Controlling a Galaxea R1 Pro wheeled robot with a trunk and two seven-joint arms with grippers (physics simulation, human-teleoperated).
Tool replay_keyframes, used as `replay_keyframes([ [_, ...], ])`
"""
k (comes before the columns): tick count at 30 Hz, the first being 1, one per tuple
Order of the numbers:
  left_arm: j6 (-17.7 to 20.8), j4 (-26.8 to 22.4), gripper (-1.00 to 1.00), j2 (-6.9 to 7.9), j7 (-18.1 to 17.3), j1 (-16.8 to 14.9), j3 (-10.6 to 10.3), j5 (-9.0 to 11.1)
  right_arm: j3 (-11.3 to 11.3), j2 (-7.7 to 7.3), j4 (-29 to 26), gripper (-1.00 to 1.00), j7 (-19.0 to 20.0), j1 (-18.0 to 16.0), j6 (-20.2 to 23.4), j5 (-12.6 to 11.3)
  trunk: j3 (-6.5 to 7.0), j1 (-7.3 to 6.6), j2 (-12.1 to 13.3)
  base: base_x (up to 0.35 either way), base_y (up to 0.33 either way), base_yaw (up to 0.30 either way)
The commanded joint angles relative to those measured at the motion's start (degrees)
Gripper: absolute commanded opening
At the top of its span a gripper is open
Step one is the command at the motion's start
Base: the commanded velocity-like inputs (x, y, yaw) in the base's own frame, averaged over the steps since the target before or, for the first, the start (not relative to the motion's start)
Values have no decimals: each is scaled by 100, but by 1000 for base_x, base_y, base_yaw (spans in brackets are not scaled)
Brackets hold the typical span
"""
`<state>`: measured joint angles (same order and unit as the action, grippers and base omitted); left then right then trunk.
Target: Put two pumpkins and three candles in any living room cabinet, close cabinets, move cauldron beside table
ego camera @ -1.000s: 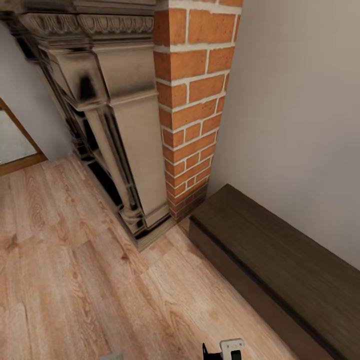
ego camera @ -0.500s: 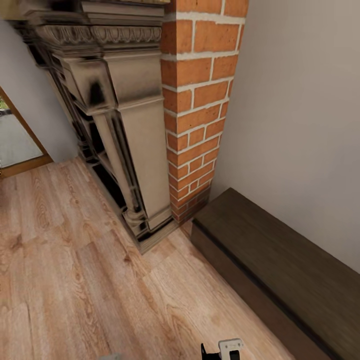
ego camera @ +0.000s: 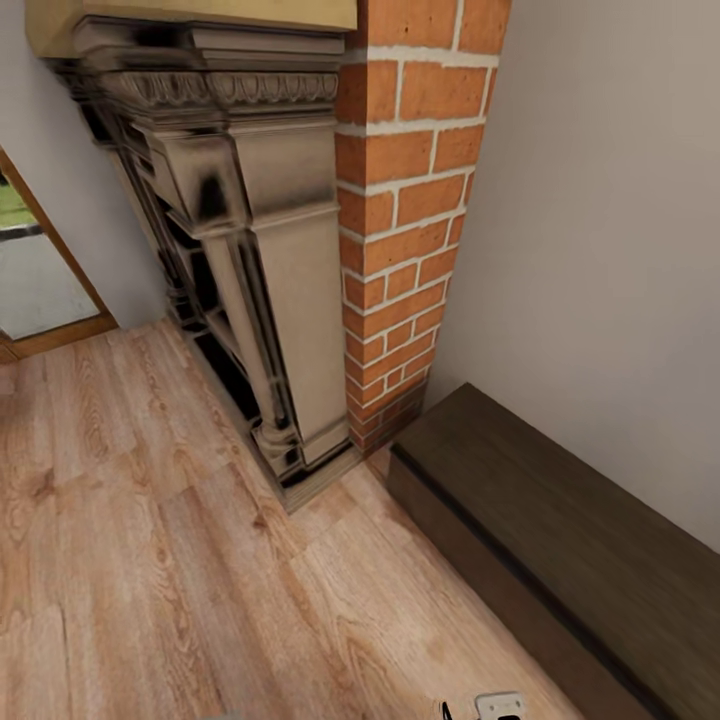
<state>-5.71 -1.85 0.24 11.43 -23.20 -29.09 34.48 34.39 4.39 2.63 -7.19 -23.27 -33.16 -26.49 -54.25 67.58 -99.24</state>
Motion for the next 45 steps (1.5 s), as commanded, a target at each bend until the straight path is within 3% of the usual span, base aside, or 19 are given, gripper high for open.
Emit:
replay_keyframes([
  [1,0,13,100,-1,0,0,0,-1,8,-29,13,100,-4,10,5,10,9,0,0,0,0,79],
  [9,-1,27,100,-7,0,0,0,-3,21,-70,36,100,-64,133,32,58,81,0,0,0,0,91],
  [17,-2,26,100,-7,0,0,0,-4,16,-88,44,100,-505,138,86,15,152,0,0,0,0,97],
  [24,-1,27,100,-7,0,0,0,-3,23,-93,29,100,-524,139,382,18,215,0,0,0,0,15],
  [45,8,44,100,-19,0,2,0,6,33,-61,27,100,-494,139,407,65,395,0,0,0,0,134],
])
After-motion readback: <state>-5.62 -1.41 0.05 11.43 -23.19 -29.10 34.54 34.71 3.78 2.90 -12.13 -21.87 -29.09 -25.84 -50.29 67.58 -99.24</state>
